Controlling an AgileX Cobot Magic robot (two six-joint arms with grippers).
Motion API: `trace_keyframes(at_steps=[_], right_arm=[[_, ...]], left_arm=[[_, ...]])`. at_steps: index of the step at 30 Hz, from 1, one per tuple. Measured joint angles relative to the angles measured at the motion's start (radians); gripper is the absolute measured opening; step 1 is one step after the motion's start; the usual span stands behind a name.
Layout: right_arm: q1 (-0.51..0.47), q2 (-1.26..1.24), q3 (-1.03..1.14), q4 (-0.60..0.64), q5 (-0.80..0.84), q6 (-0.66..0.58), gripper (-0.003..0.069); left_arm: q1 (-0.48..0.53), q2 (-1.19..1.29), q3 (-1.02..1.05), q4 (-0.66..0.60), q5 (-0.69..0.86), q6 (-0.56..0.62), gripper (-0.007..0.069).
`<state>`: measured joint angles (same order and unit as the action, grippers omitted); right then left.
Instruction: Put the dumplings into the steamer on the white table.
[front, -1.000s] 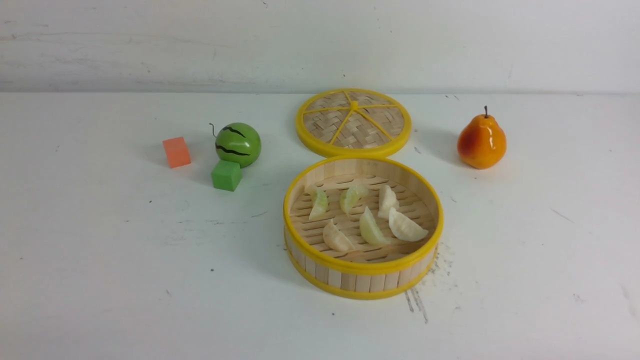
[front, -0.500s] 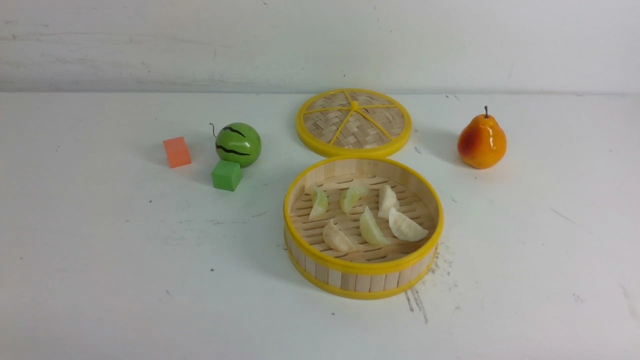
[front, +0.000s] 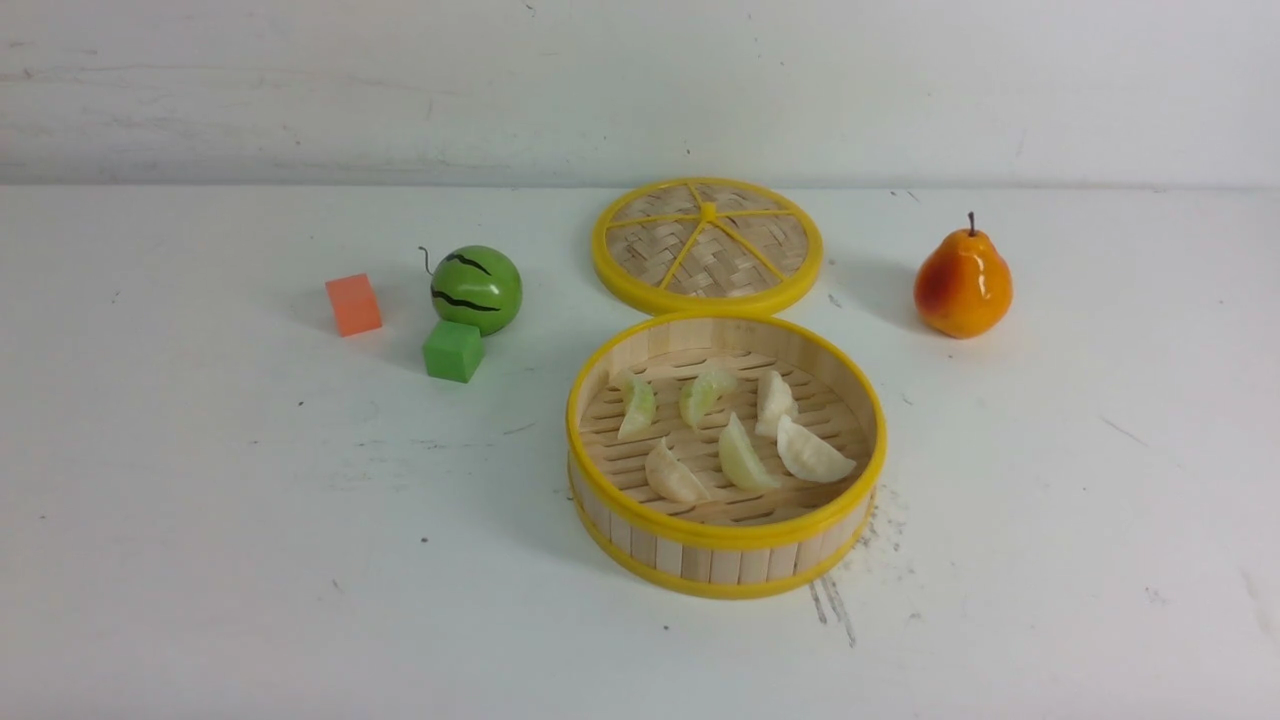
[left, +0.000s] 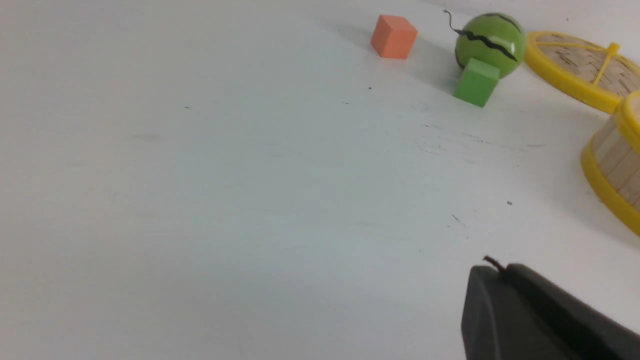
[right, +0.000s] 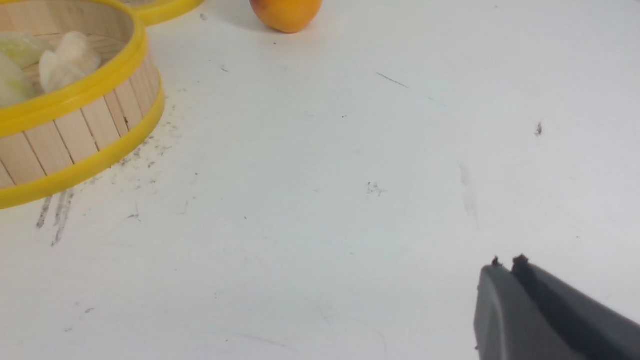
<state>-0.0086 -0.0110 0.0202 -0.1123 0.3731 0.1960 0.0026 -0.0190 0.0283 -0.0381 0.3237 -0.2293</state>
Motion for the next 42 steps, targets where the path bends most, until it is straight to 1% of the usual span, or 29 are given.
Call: trace_keyframes(at_steps=[7,42], right_arm=[[0.000,0.000,0.000,0.000,0.000,0.000,0.0025],[0.000,0.000,-0.001,0.000,0.003,0.000,0.0078]], left_arm=[[-0.009,0.000,0.000,0.021,0.057,-0.001,-0.0014],[-0.009,0.000,0.000,0.025,0.061,-0.001,-0.0014]])
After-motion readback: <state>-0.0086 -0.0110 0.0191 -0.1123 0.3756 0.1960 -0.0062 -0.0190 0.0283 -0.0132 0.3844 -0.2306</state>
